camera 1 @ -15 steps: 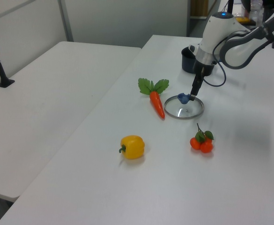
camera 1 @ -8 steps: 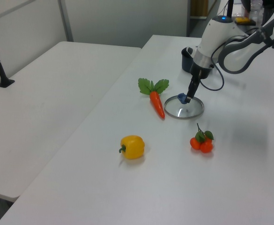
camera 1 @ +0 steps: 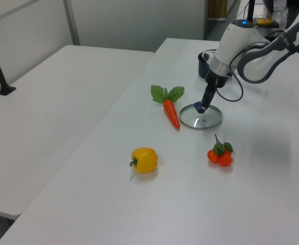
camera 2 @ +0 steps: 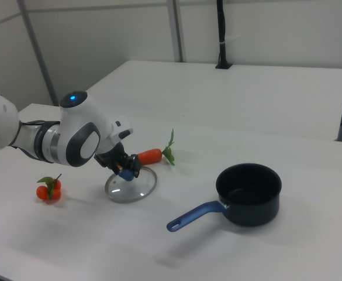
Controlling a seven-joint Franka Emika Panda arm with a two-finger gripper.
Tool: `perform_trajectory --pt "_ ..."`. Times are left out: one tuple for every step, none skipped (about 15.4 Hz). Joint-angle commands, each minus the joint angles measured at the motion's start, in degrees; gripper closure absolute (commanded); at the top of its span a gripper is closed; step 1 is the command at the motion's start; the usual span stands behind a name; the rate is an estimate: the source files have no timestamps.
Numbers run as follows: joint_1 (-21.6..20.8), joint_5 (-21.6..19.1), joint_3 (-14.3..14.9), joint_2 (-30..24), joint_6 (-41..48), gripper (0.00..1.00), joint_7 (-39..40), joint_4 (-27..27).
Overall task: Close lid
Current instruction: 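Close the gripper on the blue knob, then lift the glass lid and carry it over the black saucepan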
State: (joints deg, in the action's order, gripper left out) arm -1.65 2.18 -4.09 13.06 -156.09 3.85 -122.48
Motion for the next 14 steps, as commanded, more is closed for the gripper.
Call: perform_trajectory --pt "0.0 -0.9 -0.2 0.6 -2.1 0.39 0.2 0.4" --pt "0.0 -0.9 -0.2 0.6 -2.1 0.44 0.2 0.4" --pt "0.0 -0.9 -0.2 0.6 -2.1 0.49 0.2 0.4" --pt "0.0 -1.0 -0.2 0.6 -2.1 0.54 0.2 0.4" --pt "0.0 -1.0 -0.2 0.5 -2.1 0.58 -0.2 0.4" --pt "0.0 -1.0 -0.2 0.2 -1.9 0.6 -1.5 0.5" --pt "0.0 -1.0 -0.2 -0.1 -1.2 0.6 -2.8 1.2" --pt "0.0 -1.0 -0.2 -0.4 -0.5 0.61 -4.3 1.6" --pt "0.1 -1.0 -0.2 -1.1 0.8 0.61 -5.7 2.3" --pt "0.1 -1.0 -0.1 -1.5 2.8 0.61 -6.6 3.3" --pt "0.3 -1.0 -0.1 -1.7 5.2 0.61 -8.0 4.5" --pt "0.5 -0.9 -0.1 -2.1 8.1 0.61 -9.8 6.4" --pt "0.8 -0.7 0.2 -2.2 11.3 0.61 -11.4 8.5" --pt "1.2 -0.5 0.5 -2.2 14.9 0.61 -12.1 11.1"
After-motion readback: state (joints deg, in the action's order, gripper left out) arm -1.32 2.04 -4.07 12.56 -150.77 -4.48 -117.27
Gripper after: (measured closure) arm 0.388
